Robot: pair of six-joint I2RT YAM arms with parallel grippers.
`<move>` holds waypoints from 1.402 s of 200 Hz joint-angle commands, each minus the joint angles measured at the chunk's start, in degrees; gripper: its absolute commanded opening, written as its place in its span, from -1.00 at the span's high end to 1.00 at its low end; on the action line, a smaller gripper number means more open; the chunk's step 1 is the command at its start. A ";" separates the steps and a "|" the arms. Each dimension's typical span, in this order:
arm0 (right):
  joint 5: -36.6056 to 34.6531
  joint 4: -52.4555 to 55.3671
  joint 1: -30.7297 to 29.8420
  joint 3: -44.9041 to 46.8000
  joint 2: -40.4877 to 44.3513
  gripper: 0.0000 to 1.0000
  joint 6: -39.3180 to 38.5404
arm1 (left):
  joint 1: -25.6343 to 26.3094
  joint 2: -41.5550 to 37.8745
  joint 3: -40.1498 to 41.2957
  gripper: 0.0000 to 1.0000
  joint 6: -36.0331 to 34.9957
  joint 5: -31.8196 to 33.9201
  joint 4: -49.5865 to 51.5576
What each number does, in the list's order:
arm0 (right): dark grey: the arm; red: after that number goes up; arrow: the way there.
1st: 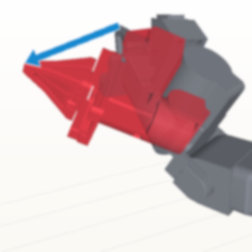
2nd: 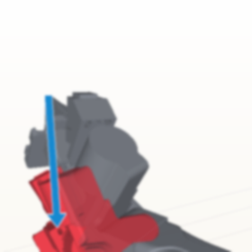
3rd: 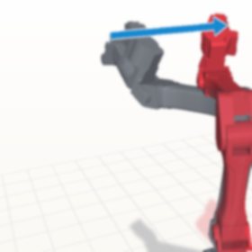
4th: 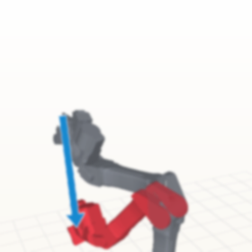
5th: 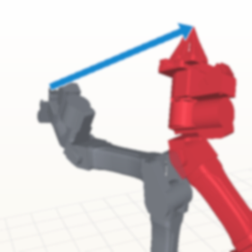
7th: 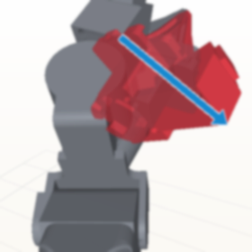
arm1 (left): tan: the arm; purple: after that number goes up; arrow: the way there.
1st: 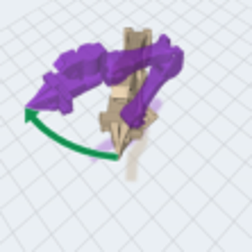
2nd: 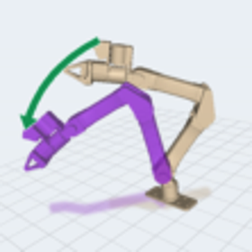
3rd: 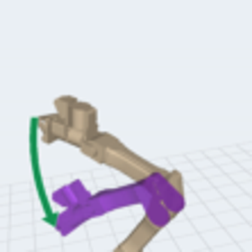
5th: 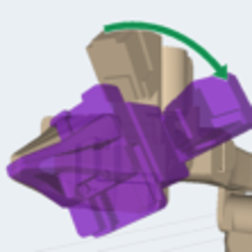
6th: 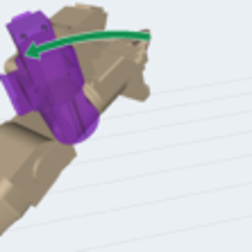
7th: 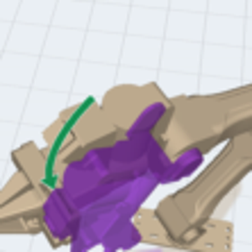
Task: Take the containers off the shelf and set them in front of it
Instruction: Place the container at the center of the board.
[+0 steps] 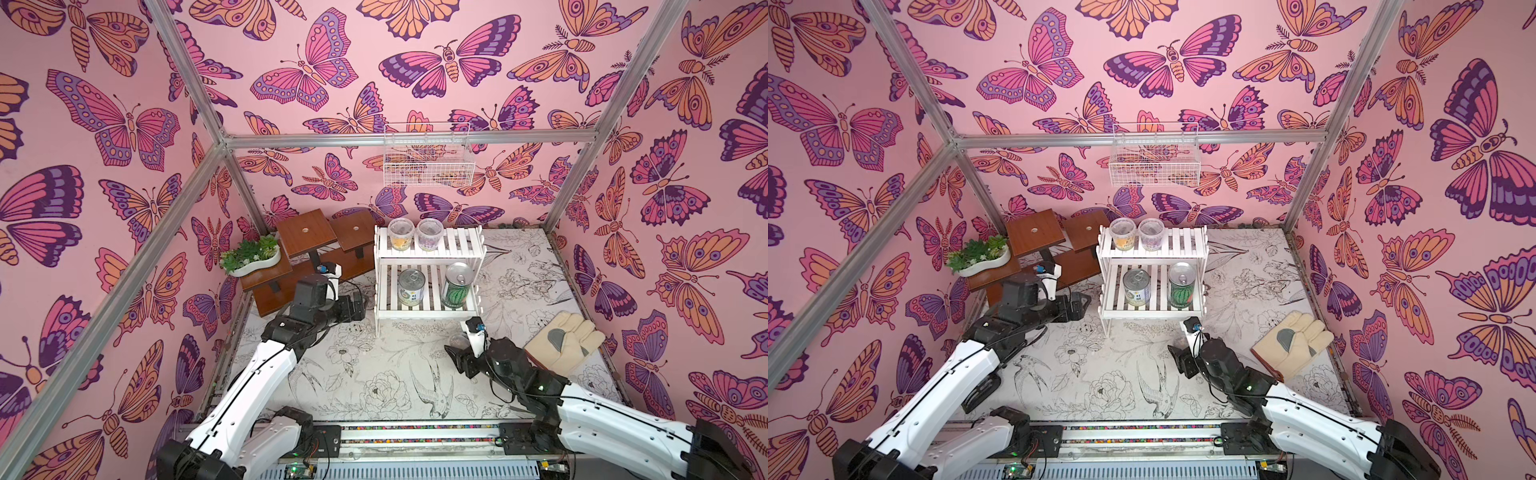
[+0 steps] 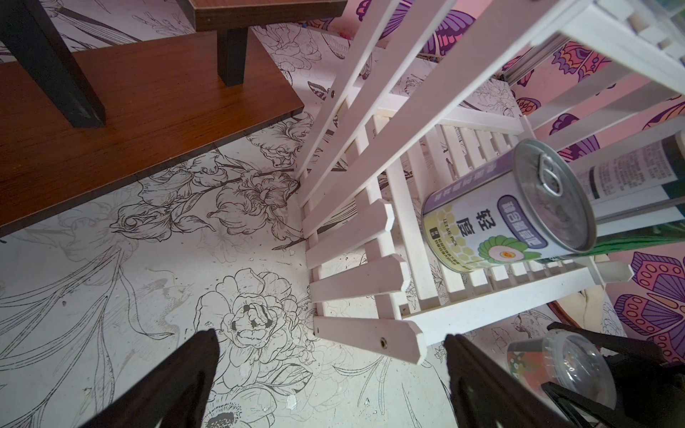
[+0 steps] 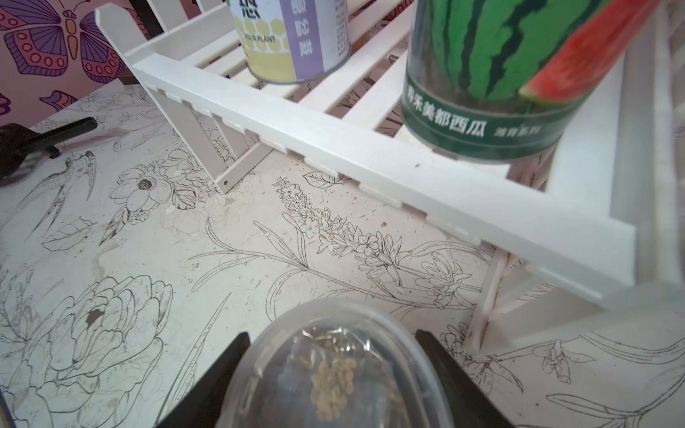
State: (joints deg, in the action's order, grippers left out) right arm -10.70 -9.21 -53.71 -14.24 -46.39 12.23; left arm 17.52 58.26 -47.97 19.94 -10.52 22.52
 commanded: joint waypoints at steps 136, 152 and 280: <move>-5.95 -22.54 -0.34 2.34 -20.58 0.07 3.74 | 0.20 -0.08 0.67 -1.00 -0.96 0.79 -0.03; -6.33 -23.23 -0.34 2.37 -21.97 0.00 3.83 | 0.16 -0.08 0.68 -1.00 -0.94 0.81 -0.04; -7.67 -14.27 -0.34 1.91 -15.48 -0.71 4.14 | 0.72 -0.08 -0.45 -1.00 -1.65 0.89 0.64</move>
State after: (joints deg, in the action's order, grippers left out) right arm -17.54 -28.62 -53.74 -11.79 -65.30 16.27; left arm 17.69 58.61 -47.97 19.75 -10.26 22.55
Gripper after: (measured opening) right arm 0.848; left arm 0.998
